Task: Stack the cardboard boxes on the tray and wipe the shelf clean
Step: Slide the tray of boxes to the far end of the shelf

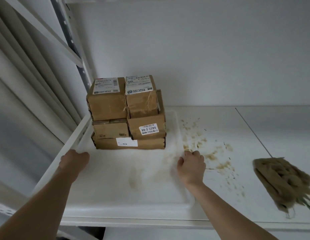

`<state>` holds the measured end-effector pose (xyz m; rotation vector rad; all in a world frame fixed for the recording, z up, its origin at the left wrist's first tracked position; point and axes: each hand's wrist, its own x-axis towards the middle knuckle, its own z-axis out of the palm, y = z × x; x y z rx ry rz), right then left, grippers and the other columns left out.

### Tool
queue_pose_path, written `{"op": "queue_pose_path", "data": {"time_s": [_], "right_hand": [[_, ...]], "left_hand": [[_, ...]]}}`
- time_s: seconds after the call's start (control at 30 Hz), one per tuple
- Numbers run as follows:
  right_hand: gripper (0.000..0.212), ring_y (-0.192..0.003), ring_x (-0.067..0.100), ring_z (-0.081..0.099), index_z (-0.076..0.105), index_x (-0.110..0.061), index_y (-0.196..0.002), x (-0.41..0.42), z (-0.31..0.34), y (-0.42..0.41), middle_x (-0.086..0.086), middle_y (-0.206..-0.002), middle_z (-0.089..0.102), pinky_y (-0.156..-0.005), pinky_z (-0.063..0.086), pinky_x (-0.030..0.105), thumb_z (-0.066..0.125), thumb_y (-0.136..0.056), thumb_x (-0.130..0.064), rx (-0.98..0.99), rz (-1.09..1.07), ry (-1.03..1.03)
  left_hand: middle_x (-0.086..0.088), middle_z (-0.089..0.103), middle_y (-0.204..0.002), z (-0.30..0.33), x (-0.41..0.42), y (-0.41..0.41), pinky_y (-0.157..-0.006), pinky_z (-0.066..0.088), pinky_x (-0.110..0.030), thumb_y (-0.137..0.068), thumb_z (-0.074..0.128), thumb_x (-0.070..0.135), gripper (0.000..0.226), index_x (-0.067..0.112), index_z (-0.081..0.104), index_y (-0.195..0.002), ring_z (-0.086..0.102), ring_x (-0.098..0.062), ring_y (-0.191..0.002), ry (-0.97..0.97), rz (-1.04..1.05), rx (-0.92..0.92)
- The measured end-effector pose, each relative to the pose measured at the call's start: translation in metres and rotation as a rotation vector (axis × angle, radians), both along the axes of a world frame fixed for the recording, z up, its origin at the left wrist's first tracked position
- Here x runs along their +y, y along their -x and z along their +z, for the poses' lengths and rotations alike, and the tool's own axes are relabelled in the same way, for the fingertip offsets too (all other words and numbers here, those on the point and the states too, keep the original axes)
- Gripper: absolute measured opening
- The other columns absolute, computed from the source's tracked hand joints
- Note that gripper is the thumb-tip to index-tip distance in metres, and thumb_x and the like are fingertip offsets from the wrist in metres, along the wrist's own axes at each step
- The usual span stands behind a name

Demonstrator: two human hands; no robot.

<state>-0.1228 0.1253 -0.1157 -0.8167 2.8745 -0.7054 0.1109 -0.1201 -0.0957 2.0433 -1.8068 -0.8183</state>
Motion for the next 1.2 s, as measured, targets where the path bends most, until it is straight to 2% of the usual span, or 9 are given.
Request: {"op": "queue_pose_path", "data": {"time_s": [0.17,0.27,0.47,0.67,0.8,0.87,1.0,1.13,1.2], "right_hand": [[0.026,-0.112,0.027,0.044,0.059,-0.009,-0.113,0.0,-0.001,0.004,0.009,-0.115,0.05,-0.093,0.036,0.032,0.042,-0.097,-0.02,-0.008,0.0,0.04],[0.025,-0.11,0.026,0.045,0.059,-0.008,-0.112,-0.001,0.001,0.006,0.007,-0.112,0.05,-0.091,0.036,0.031,0.043,-0.097,-0.02,-0.005,0.011,0.053],[0.016,-0.097,0.025,0.045,0.06,-0.007,-0.099,0.002,0.006,0.013,0.001,-0.093,0.038,-0.083,0.036,0.029,0.048,-0.094,-0.016,0.031,0.03,0.102],[0.02,-0.102,0.024,0.045,0.061,-0.008,-0.107,0.008,0.013,0.025,0.001,-0.097,0.04,-0.082,0.034,0.027,0.048,-0.096,-0.018,0.049,0.044,0.129],[0.025,-0.109,0.026,0.045,0.061,-0.008,-0.115,0.015,0.019,0.033,0.008,-0.113,0.05,-0.086,0.033,0.028,0.048,-0.097,-0.018,0.039,0.035,0.127],[0.027,-0.112,0.027,0.045,0.06,-0.008,-0.118,0.02,0.021,0.038,0.009,-0.115,0.05,-0.089,0.034,0.03,0.048,-0.097,-0.019,0.029,0.033,0.134],[0.029,-0.114,0.026,0.044,0.059,-0.007,-0.121,0.035,0.028,0.05,0.009,-0.117,0.05,-0.092,0.034,0.03,0.047,-0.097,-0.019,0.013,0.029,0.136],[0.029,-0.113,0.027,0.045,0.06,-0.006,-0.119,0.053,0.037,0.065,0.011,-0.117,0.051,-0.092,0.036,0.032,0.048,-0.097,-0.019,0.018,0.024,0.15],[0.029,-0.113,0.027,0.045,0.059,-0.006,-0.12,0.066,0.04,0.075,0.011,-0.117,0.052,-0.092,0.036,0.032,0.047,-0.098,-0.02,0.026,0.025,0.142]], "left_hand": [[-0.022,0.046,-0.127,0.007,-0.006,0.001,-0.098,0.043,-0.047,-0.082,0.047,0.02,0.051,0.009,0.051,-0.132,0.044,-0.04,-0.114,0.006,0.059,0.068],[-0.021,0.045,-0.133,0.008,-0.007,-0.002,-0.103,0.039,-0.051,-0.08,0.05,0.021,0.057,0.015,0.048,-0.136,0.042,-0.042,-0.12,0.01,0.082,0.129],[-0.02,0.044,-0.134,0.015,0.0,0.005,-0.103,0.04,-0.051,-0.081,0.049,0.016,0.054,0.012,0.05,-0.135,0.042,-0.04,-0.121,0.016,0.138,0.19],[-0.024,0.049,-0.124,0.02,0.004,0.012,-0.095,0.046,-0.053,-0.077,0.048,0.018,0.047,0.006,0.058,-0.121,0.047,-0.042,-0.113,0.015,0.193,0.212],[-0.026,0.051,-0.121,0.029,0.008,0.019,-0.094,0.045,-0.054,-0.069,0.047,0.017,0.024,0.005,0.054,-0.089,0.049,-0.044,-0.11,-0.018,0.24,0.295],[-0.024,0.05,-0.123,0.035,0.012,0.023,-0.096,0.045,-0.053,-0.07,0.05,0.017,0.031,0.002,0.053,-0.097,0.049,-0.042,-0.111,-0.037,0.28,0.35],[-0.019,0.044,-0.135,0.05,0.034,0.037,-0.101,0.042,-0.048,-0.077,0.055,0.015,0.057,-0.001,0.043,-0.131,0.045,-0.037,-0.12,-0.062,0.348,0.431],[-0.021,0.048,-0.131,0.063,0.056,0.055,-0.1,0.04,-0.043,-0.084,0.054,0.01,0.051,-0.004,0.044,-0.131,0.047,-0.038,-0.12,-0.084,0.355,0.526],[-0.014,0.046,-0.12,0.072,0.069,0.064,-0.097,0.041,-0.036,-0.085,0.053,0.008,0.04,-0.001,0.045,-0.123,0.048,-0.032,-0.111,-0.13,0.385,0.575]]}}
